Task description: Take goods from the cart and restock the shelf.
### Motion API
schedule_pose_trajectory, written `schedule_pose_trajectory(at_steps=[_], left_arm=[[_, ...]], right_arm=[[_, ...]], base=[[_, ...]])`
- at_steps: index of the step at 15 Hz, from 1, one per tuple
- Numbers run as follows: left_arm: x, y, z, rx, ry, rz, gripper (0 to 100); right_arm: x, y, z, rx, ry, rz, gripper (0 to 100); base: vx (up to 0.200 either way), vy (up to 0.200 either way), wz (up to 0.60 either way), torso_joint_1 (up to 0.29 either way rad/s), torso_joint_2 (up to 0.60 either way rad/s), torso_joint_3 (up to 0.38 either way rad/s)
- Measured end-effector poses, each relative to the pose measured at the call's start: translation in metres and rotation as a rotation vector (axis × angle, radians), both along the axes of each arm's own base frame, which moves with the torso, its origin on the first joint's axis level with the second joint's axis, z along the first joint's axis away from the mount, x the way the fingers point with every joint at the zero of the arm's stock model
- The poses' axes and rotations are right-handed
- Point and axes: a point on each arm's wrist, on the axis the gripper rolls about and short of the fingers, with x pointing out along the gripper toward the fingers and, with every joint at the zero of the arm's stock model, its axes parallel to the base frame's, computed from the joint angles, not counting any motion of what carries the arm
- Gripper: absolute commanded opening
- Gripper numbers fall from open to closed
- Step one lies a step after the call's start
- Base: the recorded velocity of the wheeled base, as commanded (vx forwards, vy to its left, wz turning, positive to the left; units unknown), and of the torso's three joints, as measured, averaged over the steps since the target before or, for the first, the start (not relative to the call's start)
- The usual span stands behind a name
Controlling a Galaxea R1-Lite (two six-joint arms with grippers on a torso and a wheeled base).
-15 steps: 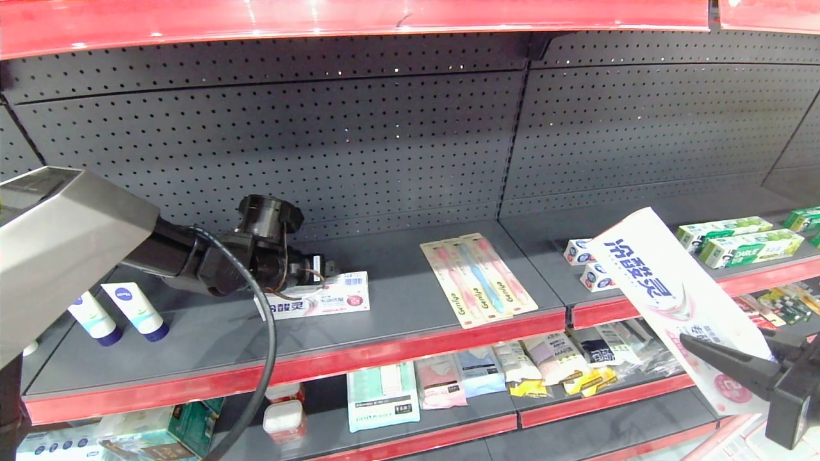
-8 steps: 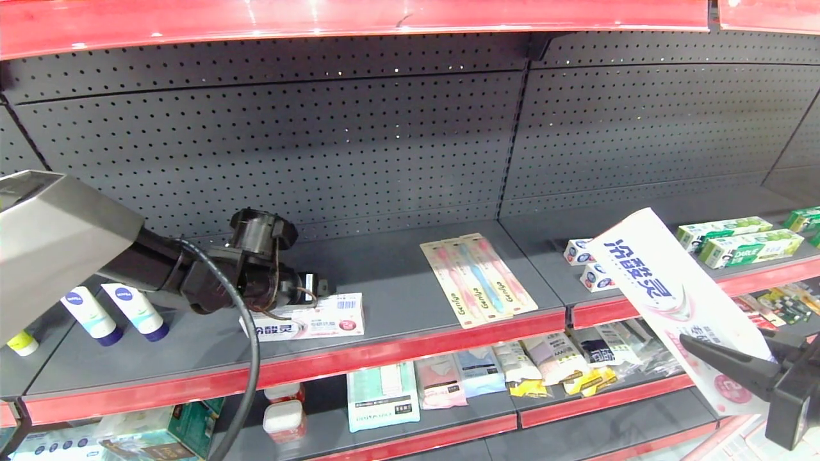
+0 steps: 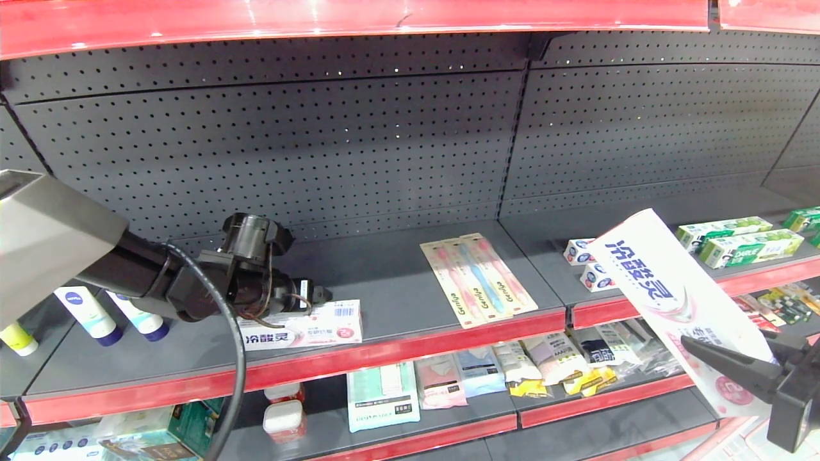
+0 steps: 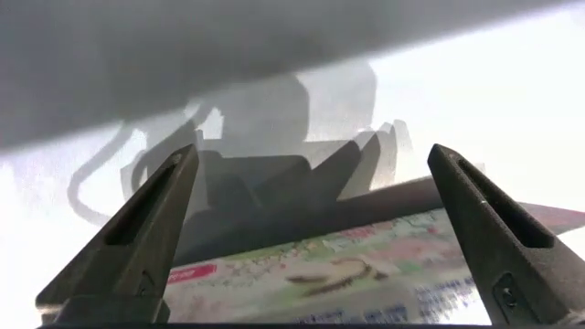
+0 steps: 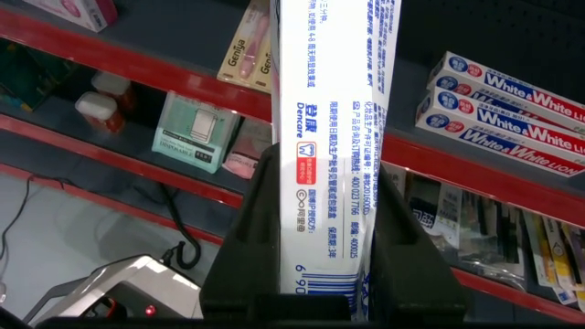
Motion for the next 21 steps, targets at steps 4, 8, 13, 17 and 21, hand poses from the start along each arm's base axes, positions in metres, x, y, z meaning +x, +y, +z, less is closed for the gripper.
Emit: schedule_pose_trajectory(at_steps=[4,8,13,17,21], left_arm=[[-0.008,0.003,-0.001,0.002,0.012,0.003,100],[-0.014,0.004,-0.001,0.003,0.021,0.004,100],[-0.023,0.009,-0.006,0.009,0.047,0.012,100],[-0.023,0.010,-0.006,0.004,0.038,0.012,100],[-0.022,0.011,-0.006,0.005,0.022,0.018,100]], right_arm=[[0.000,0.000,0.000,0.000,0.000,0.000,0],[0.000,0.000,0.000,0.007,0.003,-0.003,0],[0.000,0.000,0.000,0.010,0.007,-0.003,0],[0.001,0.001,-0.001,0.008,0.009,0.000,0],[0.001,0.001,-0.001,0.007,0.011,0.000,0]], base=[[0.000,0.000,0.00,0.000,0.00,0.000],[0.000,0.000,0.00,0.000,0.00,0.000],[0.000,0.000,0.00,0.000,0.00,0.000],[0.000,0.000,0.00,0.000,0.00,0.000],[0.000,0.000,0.00,0.000,0.00,0.000]])
